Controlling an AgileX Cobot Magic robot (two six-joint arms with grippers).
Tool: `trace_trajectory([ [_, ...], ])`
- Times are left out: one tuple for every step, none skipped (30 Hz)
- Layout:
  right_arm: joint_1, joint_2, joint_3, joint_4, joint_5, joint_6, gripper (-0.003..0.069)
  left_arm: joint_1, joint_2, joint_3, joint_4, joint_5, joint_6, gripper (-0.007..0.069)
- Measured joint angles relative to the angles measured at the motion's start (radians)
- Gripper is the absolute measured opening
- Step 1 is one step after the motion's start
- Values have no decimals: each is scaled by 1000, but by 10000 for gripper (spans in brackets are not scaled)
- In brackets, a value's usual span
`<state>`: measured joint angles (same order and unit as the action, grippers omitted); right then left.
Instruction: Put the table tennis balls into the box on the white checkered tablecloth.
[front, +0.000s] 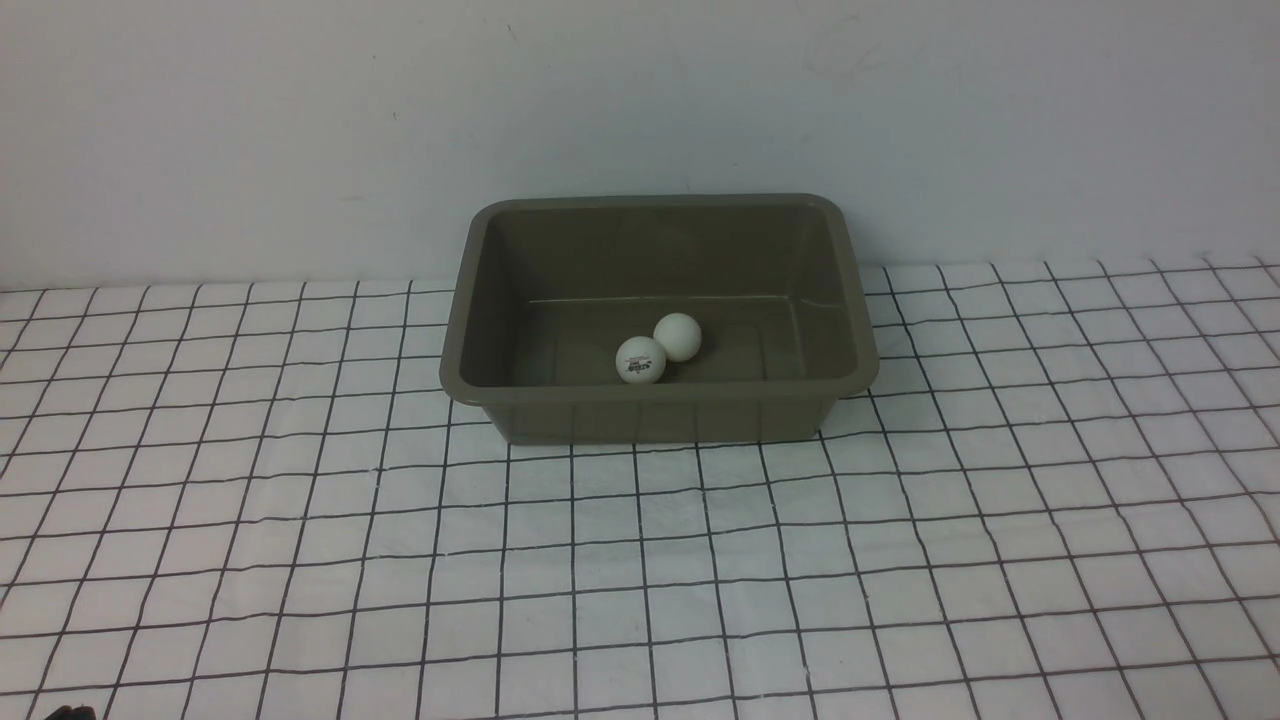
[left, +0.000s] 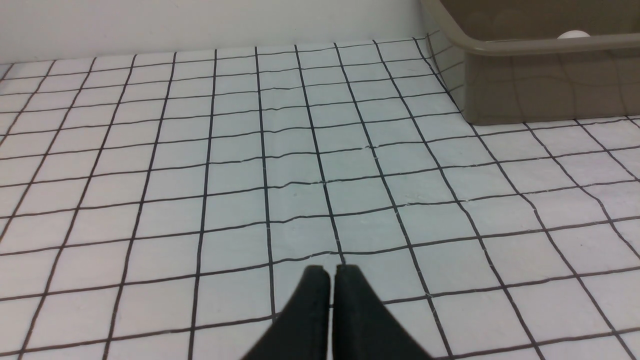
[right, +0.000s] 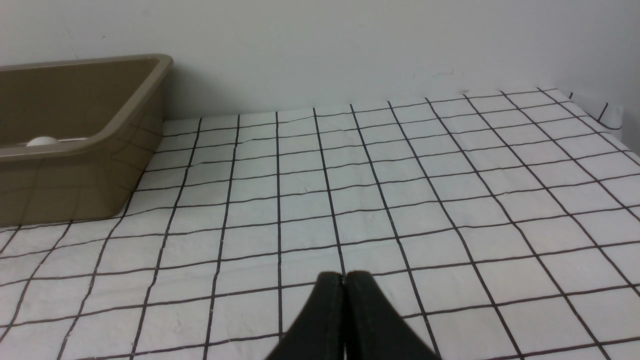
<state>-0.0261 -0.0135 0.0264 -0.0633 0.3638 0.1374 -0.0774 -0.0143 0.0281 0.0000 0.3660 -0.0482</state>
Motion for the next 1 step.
trace_trajectory([
  [0, 0, 0, 0, 0, 0, -18, 0, 0, 0, 0, 0, 0, -4],
])
